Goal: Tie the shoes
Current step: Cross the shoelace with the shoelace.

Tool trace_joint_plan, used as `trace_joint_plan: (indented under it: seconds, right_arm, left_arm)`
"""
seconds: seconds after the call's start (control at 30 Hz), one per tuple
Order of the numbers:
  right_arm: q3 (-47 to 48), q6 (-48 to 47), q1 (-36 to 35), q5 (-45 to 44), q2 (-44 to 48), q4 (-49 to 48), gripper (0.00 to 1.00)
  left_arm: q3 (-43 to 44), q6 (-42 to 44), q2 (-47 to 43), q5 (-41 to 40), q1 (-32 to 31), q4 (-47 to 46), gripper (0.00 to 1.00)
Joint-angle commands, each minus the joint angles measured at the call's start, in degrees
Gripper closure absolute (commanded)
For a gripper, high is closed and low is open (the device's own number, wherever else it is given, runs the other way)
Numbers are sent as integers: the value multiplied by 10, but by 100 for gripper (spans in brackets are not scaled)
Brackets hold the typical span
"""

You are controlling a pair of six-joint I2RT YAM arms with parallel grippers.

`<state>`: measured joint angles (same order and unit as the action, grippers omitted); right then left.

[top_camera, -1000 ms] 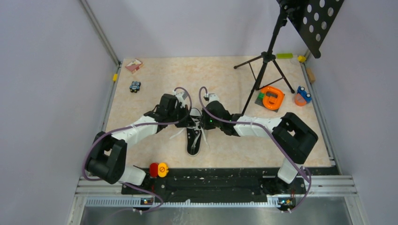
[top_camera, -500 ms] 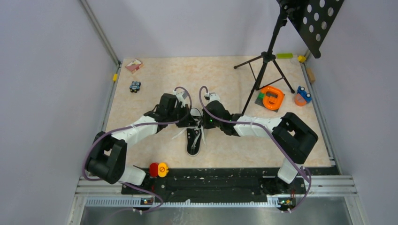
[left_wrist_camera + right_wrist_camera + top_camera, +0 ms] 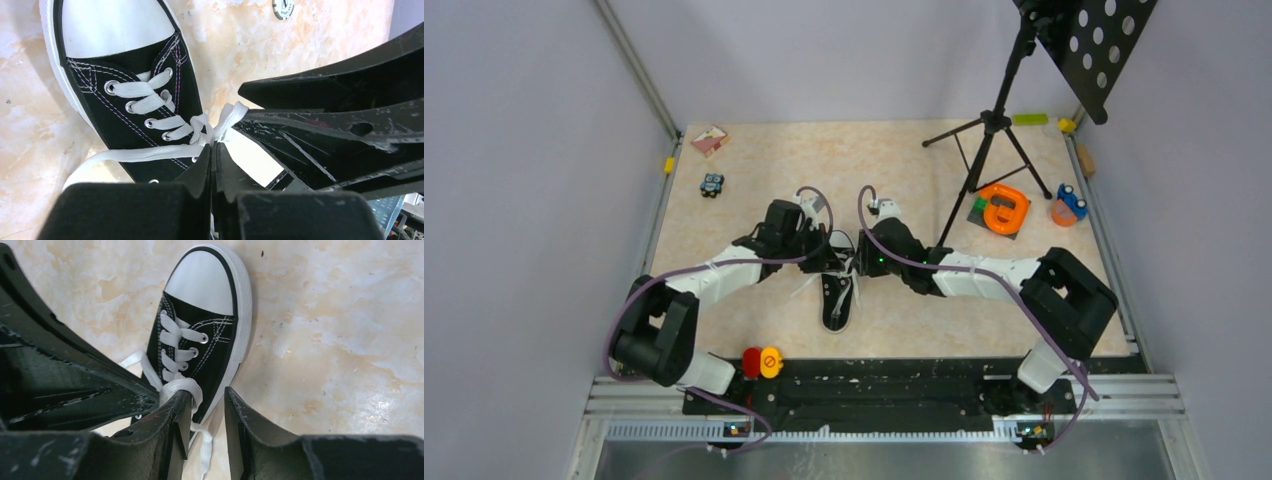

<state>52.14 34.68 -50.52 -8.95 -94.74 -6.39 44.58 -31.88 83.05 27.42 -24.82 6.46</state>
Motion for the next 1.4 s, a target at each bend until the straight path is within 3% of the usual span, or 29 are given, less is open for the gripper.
trace_joint_plan:
  seconds: [0.0, 0.57, 0.77, 0.97, 1.13, 1.37]
  right_arm:
    - [-5, -5, -2, 27, 32, -8, 68]
    - [-18, -1, -2, 50, 35, -5, 68]
    - [-13, -10, -3, 55, 51, 15, 55]
    - [-11, -7, -2, 47, 53, 19, 53]
    - [-74, 31, 4, 19, 110, -39, 56]
    - [-147, 48, 18, 106, 127, -105, 53]
  left_arm:
    - [18, -5, -2, 8, 5, -20, 100]
    - [21, -1, -3, 6, 6, -21, 100]
    - [23, 2, -3, 5, 6, -21, 100]
    - [23, 3, -6, 2, 6, -18, 100]
    - [22, 2, -9, 6, 6, -17, 100]
    - [23, 2, -8, 8, 6, -17, 100]
